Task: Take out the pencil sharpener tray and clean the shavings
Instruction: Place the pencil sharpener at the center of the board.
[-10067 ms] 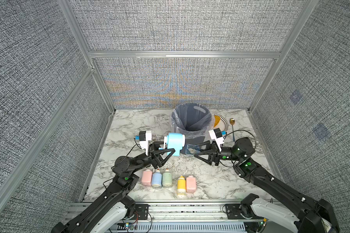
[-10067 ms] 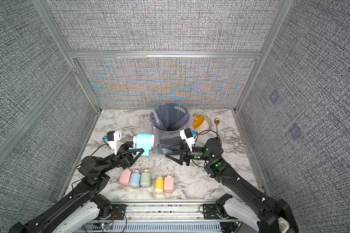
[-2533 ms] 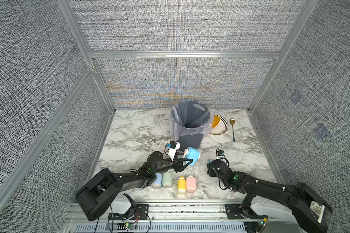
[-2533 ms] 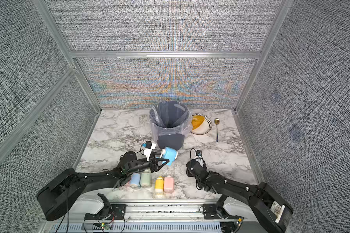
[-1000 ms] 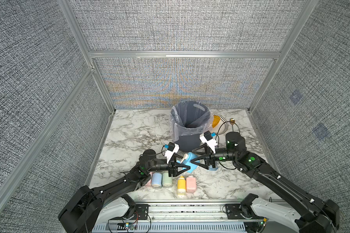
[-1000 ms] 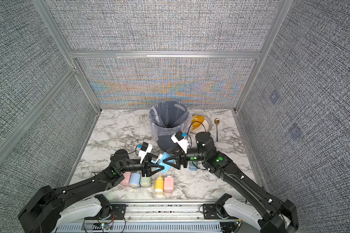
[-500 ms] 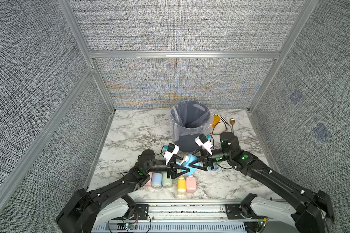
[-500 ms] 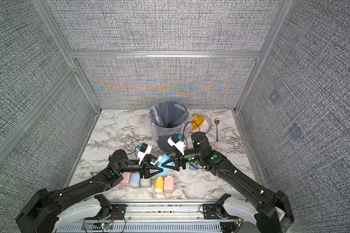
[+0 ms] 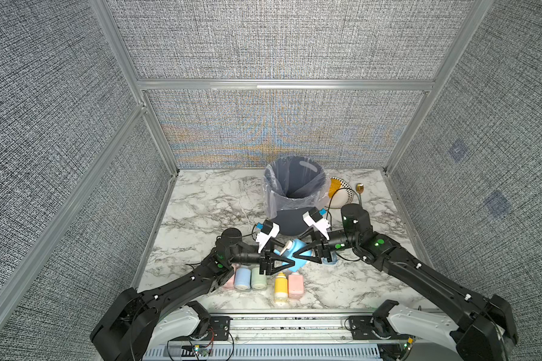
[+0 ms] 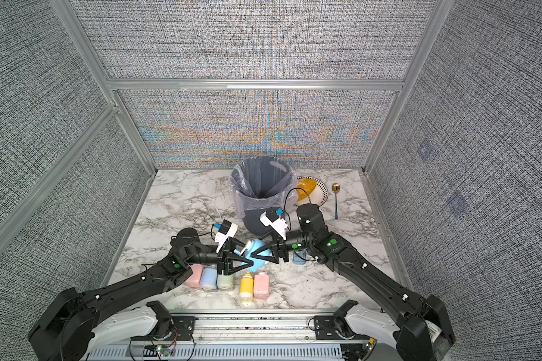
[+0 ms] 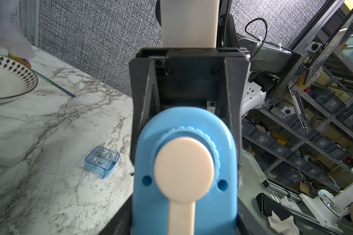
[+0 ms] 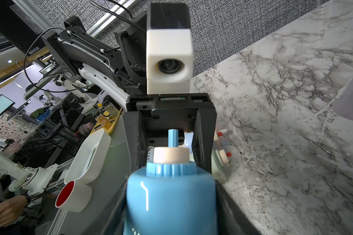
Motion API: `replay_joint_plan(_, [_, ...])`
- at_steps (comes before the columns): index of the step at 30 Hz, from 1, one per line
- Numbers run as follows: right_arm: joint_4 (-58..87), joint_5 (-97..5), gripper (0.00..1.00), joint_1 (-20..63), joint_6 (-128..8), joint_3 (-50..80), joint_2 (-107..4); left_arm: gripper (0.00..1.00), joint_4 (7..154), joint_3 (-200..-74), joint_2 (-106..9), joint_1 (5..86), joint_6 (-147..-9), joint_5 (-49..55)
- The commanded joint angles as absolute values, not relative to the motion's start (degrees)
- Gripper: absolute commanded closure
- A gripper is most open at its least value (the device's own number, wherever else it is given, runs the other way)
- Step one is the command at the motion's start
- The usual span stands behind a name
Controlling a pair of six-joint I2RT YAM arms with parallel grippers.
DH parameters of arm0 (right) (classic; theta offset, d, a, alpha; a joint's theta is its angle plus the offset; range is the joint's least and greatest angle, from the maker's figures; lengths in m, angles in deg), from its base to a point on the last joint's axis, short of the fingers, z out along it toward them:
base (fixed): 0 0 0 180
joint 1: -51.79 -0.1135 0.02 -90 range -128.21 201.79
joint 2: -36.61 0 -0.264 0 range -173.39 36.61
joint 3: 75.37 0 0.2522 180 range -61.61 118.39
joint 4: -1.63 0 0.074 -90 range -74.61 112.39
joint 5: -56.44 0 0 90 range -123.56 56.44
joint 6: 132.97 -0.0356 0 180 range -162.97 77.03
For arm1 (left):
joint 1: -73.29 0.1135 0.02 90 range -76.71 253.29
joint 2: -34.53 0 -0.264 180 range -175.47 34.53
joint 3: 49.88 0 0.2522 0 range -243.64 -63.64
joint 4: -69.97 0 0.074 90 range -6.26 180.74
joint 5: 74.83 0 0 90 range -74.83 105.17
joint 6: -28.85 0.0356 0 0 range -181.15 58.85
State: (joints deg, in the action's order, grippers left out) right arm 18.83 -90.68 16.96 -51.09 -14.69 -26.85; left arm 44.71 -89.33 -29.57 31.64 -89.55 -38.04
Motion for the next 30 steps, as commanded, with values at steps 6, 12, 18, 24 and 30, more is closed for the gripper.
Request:
replay_joint_plan(6, [19.14, -86.62, 0.79, 21.29, -52.46, -15.28, -24.48, 0.14, 54.66, -89.22, -24.06, 32.23, -85.88, -27.31])
replay_joint_plan(12, [22.02, -72.35, 0.79, 21.75, -51.67, -17.74, -26.63, 0.0, 66.8, -87.04, -15.27, 32.24, -85.65, -13.18])
replay_joint_plan(18, [20.95, -58.69, 0.79, 19.17, -51.53, -18.38, -30.95, 0.0, 72.4, -85.3, -9.77, 32.24, -86.71, -5.28])
replay_joint_plan(24, [19.75, -43.21, 0.79, 13.03, -48.88, -17.47, -35.01, 0.0, 73.63, -85.26, -7.84, 32.24, -86.33, -4.87])
replay_joint_plan(30, [18.47, -36.13, 0.79, 10.88, -46.63, -17.18, -39.61, 0.0, 73.1, -85.26, -9.15, 32.24, -86.47, -4.43])
